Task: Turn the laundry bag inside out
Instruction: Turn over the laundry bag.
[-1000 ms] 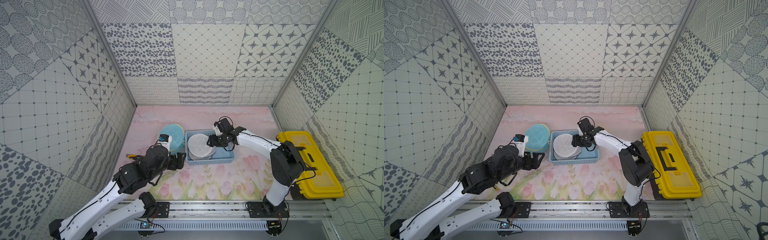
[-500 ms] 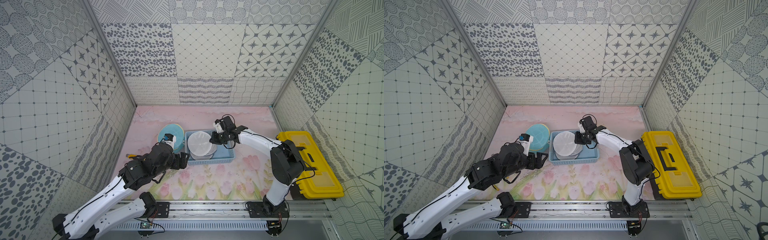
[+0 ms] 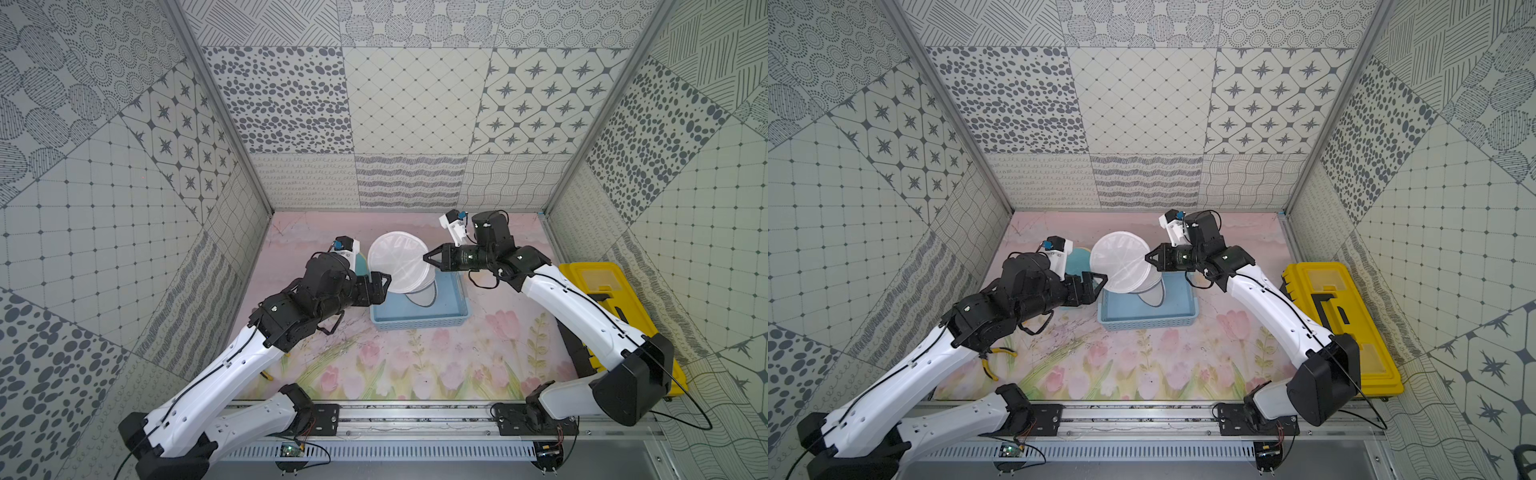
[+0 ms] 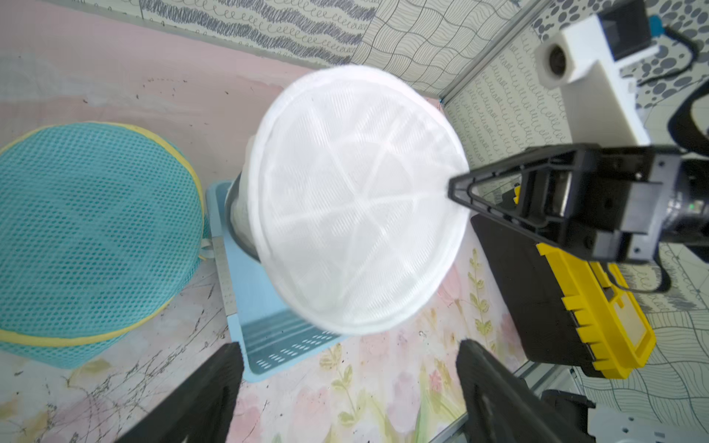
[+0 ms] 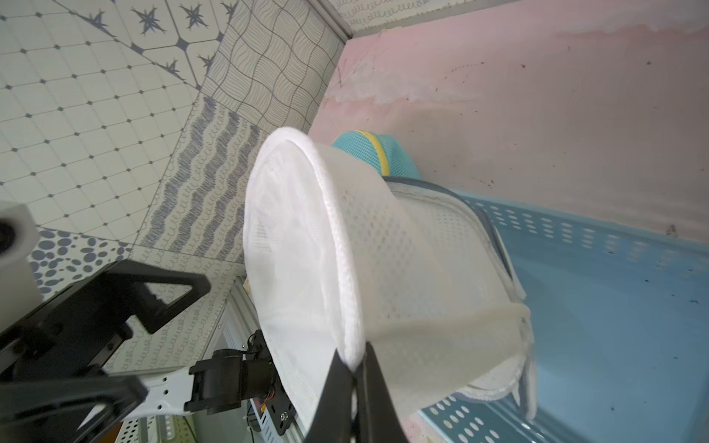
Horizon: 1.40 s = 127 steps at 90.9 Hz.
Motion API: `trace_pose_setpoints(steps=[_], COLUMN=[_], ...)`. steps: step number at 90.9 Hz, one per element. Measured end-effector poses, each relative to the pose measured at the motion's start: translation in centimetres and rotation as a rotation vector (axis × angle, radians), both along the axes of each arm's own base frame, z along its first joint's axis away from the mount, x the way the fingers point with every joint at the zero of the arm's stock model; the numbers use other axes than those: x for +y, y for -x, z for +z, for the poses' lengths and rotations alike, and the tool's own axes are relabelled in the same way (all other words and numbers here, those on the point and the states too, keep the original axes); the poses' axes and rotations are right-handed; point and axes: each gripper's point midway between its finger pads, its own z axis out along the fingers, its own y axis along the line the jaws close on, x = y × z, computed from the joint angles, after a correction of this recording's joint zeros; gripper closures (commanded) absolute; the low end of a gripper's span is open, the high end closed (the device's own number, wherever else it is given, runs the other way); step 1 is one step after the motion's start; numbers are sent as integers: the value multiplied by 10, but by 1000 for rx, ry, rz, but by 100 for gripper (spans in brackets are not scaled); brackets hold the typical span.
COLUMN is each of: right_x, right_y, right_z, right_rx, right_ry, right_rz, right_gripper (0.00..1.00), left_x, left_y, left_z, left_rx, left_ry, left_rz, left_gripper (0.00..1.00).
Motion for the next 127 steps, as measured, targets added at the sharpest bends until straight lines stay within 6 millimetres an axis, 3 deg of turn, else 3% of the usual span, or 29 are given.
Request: trace_pose_setpoints(steps=[8,20,28,33,36,40,47,57,72,84,94,114,127], right_x=[2,4,5,6,6,5,4,-1,-1,37,64,86,89], right_y=[13,28,33,34,35,34,34,35,56,91,105,93,76], right_z=[13,23,25,25,25,25,24,30,58,69,58,27,15], right_rx=[-1,10,18,22,24,25,14,-68,-276,-444,-543,-728,-826], right_ry=[-37,-75,-88,-92,-92,-92,-84,-66,-33,44,139,376,498], right_rz=[49,108,131,140,142,139,138,137,156,278,324,248,181], right_gripper=[100,100,100,100,91,79,48,33,30,29,23,16,19], left_x=[2,3,0,-3,-4,-6,-11,-14,-15,-16,-17,-17,-17], left_y=[-12,-27,-32,-34,-35,-36,-36,-36,-36,-37,-38,-38,-37], left_z=[4,10,10,10,11,12,17,27,36,34,32,30,30], left_rx=[-11,-29,-30,-26,-25,-22,-21,-12,20,60,86,113,123], left_ry=[7,11,6,13,15,23,41,70,99,116,125,143,155], left_rz=[16,27,14,9,3,-4,-22,-26,-4,14,27,42,50], left_gripper=[18,39,65,87,100,100,100,100,100,100,100,100,100])
